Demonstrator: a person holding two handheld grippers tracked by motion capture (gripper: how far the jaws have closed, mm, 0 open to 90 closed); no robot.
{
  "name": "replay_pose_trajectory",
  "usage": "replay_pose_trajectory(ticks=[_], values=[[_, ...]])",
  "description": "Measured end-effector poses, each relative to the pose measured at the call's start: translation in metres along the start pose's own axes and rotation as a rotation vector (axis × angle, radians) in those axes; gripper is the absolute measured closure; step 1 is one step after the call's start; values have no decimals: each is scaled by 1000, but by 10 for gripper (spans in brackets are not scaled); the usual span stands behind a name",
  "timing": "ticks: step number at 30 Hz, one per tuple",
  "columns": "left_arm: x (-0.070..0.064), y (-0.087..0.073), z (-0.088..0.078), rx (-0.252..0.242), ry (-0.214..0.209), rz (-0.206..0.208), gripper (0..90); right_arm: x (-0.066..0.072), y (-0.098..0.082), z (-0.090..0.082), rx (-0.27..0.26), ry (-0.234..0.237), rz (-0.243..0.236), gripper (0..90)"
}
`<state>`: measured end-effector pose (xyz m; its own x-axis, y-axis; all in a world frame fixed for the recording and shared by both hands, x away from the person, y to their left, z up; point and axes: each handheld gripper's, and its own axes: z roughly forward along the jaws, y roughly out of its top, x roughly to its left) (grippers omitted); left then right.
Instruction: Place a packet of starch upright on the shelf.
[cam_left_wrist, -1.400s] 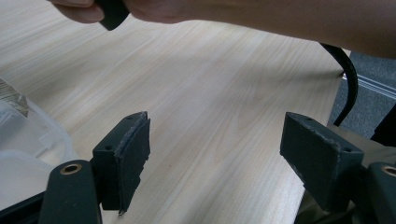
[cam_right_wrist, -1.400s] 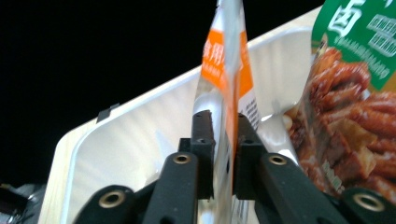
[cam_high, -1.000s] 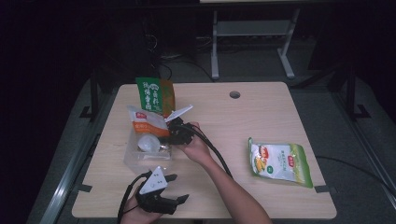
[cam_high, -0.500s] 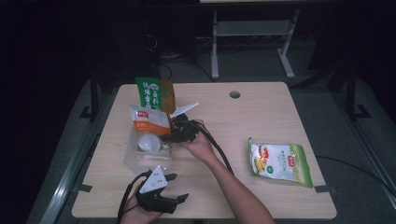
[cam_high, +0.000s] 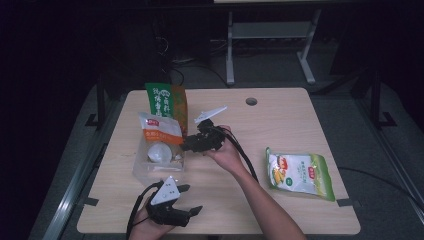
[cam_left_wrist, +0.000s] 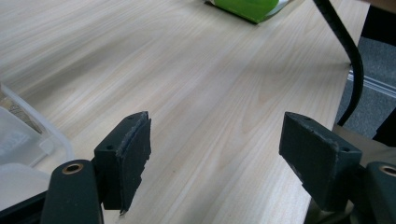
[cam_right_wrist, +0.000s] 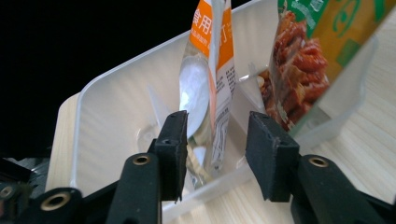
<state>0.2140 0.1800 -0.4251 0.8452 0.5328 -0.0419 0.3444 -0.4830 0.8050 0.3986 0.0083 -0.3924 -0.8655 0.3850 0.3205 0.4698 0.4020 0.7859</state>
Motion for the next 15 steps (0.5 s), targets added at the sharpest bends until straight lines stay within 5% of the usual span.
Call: replay_pose_trajectory(ticks=[15], values=[[3,0,1,1,6,6,244,-5,-12,-40,2,-28,14,454]])
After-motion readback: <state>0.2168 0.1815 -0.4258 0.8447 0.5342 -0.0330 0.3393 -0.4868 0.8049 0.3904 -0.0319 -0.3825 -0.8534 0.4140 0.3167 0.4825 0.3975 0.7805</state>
